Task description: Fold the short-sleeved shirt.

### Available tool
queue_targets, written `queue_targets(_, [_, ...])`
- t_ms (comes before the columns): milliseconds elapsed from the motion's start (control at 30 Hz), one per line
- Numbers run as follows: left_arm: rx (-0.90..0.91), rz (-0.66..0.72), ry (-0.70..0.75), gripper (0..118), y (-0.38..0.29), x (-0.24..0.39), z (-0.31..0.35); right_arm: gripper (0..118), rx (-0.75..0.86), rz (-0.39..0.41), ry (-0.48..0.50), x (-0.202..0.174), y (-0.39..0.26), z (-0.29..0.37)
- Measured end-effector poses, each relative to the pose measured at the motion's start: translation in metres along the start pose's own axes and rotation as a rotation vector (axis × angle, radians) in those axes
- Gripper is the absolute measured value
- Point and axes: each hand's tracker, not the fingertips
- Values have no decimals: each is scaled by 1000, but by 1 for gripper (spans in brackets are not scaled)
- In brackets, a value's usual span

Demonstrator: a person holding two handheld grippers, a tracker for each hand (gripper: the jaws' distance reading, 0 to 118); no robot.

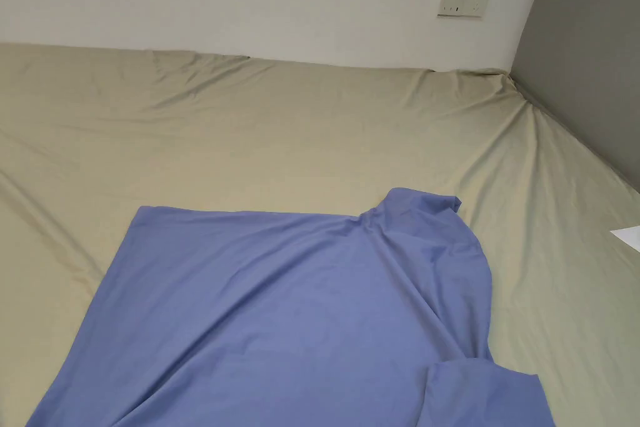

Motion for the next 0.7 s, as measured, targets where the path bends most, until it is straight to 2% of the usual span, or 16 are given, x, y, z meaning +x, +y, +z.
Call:
queue_targets(33, [5,7,-2,8,2,1,2,13,15,39,-14,-3,3,4])
queue_targets(133, [35,7,-22,8,18,6,7,13,58,74,-12,-12,19,23])
queue_targets(300, [126,-54,-67,8,69,27,4,13,161,65,24,-26,77,31])
queue_targets(400, [152,-113,-47,8,99,44,-15,13,193,91,20,-40,115,16])
queue_targets(700, [141,-148,13,7,164,90,-95,13,206,134,14,-75,201,-58])
